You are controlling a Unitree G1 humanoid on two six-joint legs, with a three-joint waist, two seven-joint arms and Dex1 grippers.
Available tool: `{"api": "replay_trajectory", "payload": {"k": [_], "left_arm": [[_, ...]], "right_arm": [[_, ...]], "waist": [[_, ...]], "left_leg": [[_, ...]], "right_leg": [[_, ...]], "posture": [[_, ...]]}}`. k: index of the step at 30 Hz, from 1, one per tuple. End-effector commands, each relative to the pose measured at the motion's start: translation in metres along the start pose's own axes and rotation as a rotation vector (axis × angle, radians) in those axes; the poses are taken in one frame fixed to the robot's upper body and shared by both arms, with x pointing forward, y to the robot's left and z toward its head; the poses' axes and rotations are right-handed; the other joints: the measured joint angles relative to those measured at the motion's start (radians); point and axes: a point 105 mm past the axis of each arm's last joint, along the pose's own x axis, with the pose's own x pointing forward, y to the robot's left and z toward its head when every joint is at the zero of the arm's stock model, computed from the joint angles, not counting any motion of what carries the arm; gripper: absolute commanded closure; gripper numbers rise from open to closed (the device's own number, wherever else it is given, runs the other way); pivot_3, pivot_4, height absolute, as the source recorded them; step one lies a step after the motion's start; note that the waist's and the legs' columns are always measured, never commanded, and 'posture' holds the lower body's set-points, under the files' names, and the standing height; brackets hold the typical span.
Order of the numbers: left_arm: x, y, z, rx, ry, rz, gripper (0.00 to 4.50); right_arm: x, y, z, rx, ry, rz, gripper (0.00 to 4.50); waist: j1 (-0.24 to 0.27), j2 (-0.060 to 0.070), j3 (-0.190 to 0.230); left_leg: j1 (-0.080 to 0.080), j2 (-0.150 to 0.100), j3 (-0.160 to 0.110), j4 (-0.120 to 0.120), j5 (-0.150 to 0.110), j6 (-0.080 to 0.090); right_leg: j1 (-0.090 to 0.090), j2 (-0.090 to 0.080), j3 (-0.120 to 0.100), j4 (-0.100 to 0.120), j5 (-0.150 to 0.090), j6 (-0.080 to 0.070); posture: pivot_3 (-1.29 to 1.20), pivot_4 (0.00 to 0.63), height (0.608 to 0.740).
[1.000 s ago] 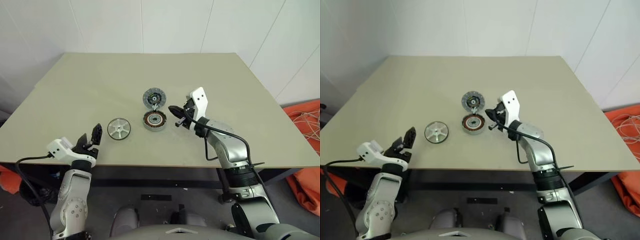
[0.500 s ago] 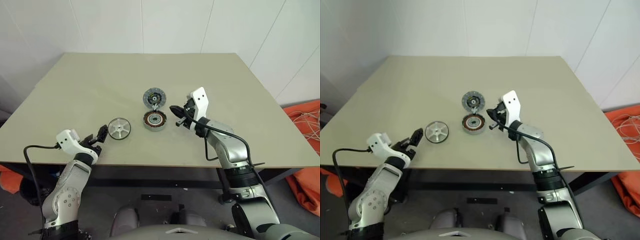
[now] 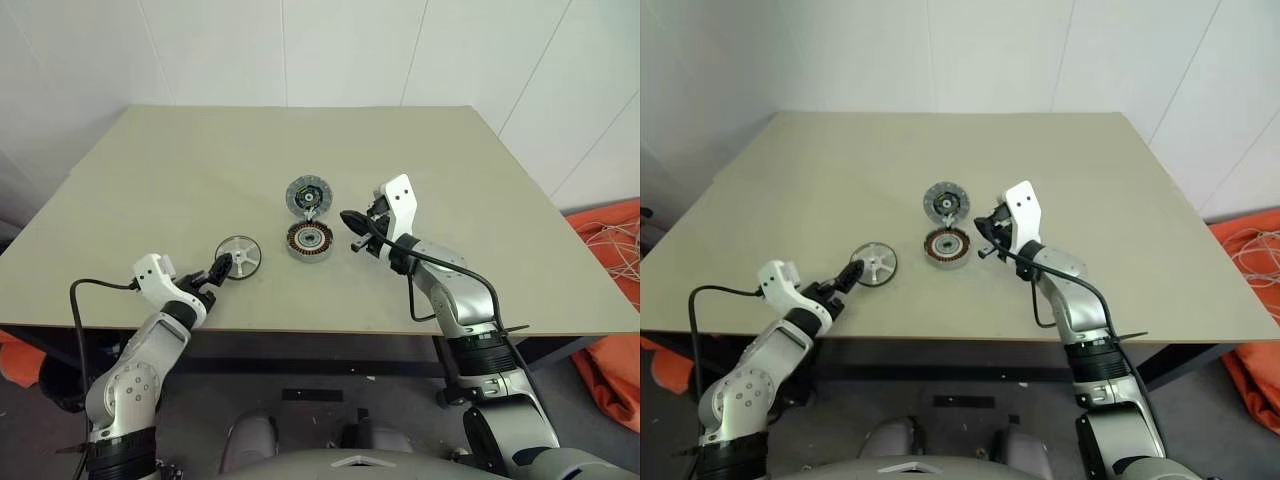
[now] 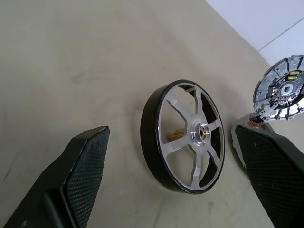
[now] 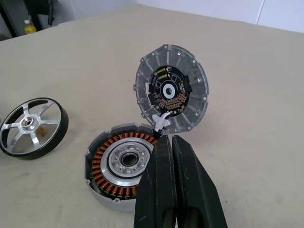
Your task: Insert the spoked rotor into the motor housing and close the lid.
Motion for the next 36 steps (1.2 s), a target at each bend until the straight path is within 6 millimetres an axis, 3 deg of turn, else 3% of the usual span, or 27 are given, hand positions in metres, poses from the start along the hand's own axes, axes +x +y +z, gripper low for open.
{"api": "replay_trajectory", "payload": {"k": [1, 17, 20, 31, 36], "left_arm": [[0.004, -0.004, 0.009, 0.015, -0.006, -0.007, 0.0], [0.014, -0.021, 0.002, -0.034, 0.04, -0.086, 0.0], [0.014, -0.018, 0.001, -0.033, 0.046, -0.07, 0.61], [0.013, -0.008, 0.0, -0.04, 0.043, -0.026, 4.08], [0.013, -0.005, -0.002, -0.063, 0.04, -0.01, 4.22]], "right_arm": [[-0.002, 0.003, 0.022, -0.037, -0.075, 0.004, 4.46], [-0.003, 0.001, 0.022, -0.041, -0.076, -0.011, 4.46], [-0.003, 0.001, 0.021, -0.042, -0.076, -0.014, 4.5], [-0.004, 0.0, 0.021, -0.044, -0.072, -0.012, 4.5], [-0.004, 0.0, 0.021, -0.043, -0.071, -0.012, 4.5]], "waist": [[0.0, 0.0, 0.0], [0.001, 0.0, 0.0], [0.001, 0.0, 0.0], [0.001, 0.0, 0.0], [0.001, 0.0, 0.0]], "left_leg": [[0.0, 0.0, 0.0, 0.0, 0.0, 0.0], [0.0, 0.0, 0.0, 0.0, 0.0, 0.0], [0.0, 0.0, 0.0, 0.0, 0.0, 0.0], [0.0, 0.0, 0.0, 0.0, 0.0, 0.0], [0.0, 0.0, 0.0, 0.0, 0.0, 0.0]], "right_leg": [[0.0, 0.0, 0.0, 0.0, 0.0, 0.0], [0.0, 0.0, 0.0, 0.0, 0.0, 0.0], [0.0, 0.0, 0.0, 0.0, 0.0, 0.0], [0.0, 0.0, 0.0, 0.0, 0.0, 0.0], [0.0, 0.0, 0.0, 0.0, 0.0, 0.0]], "posture": [[0.0, 0.0, 0.74], [0.0, 0.0, 0.74], [0.0, 0.0, 0.74], [0.0, 0.0, 0.74], [0.0, 0.0, 0.74]]}}
